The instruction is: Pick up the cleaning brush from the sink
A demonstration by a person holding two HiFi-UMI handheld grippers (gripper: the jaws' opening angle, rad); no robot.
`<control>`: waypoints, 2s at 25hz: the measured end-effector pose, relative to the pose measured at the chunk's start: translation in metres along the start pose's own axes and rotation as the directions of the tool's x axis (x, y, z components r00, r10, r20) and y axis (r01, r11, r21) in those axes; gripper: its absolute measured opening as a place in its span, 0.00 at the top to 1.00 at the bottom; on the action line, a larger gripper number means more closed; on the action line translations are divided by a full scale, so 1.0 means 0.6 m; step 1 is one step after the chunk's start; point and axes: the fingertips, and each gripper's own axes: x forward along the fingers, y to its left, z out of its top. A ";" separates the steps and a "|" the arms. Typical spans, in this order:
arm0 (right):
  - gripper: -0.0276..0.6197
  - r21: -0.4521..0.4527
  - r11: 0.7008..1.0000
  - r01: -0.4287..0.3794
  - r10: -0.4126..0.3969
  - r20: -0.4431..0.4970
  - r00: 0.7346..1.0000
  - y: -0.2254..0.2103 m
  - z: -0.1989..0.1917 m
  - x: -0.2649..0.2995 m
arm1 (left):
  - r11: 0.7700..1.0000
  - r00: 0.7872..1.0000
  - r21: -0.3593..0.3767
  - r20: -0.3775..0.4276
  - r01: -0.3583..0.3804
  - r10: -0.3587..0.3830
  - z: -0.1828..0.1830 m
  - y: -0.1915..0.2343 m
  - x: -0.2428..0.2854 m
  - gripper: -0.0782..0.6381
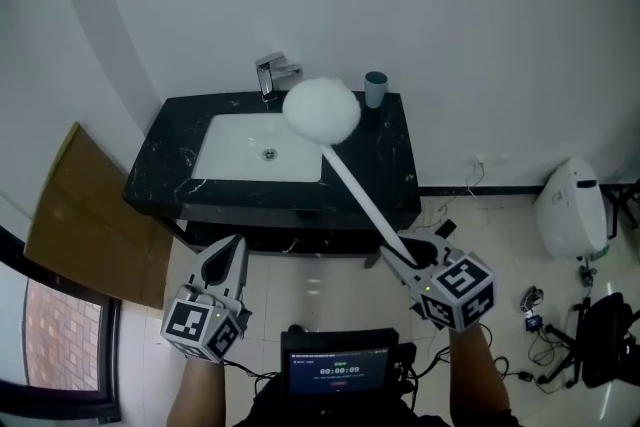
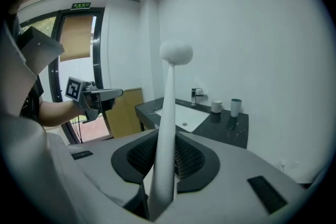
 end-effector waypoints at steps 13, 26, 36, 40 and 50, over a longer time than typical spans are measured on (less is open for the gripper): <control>0.83 0.077 0.986 0.145 -0.153 0.109 0.982 0.156 -0.048 -0.187 | 1.000 1.000 0.020 -0.004 0.004 -0.004 -0.014 -0.103 -0.183 0.88; 0.83 0.116 0.953 0.279 -0.300 0.247 0.921 0.252 -0.086 -0.272 | 0.992 0.992 0.041 0.037 -0.123 0.121 -0.015 -0.129 -0.327 0.88; 0.83 0.186 0.906 0.381 -0.423 0.317 0.849 0.222 -0.089 -0.285 | 0.995 0.995 0.001 0.013 -0.101 0.101 -0.036 -0.169 -0.307 0.88; 0.83 0.186 0.901 0.393 -0.433 0.318 0.843 0.223 -0.093 -0.286 | 0.995 0.995 0.013 0.012 -0.097 0.097 -0.035 -0.159 -0.309 0.88; 0.83 0.190 0.898 0.398 -0.440 0.323 0.838 0.230 -0.084 -0.282 | 0.995 0.995 0.015 0.037 -0.094 0.094 -0.023 -0.150 -0.309 0.88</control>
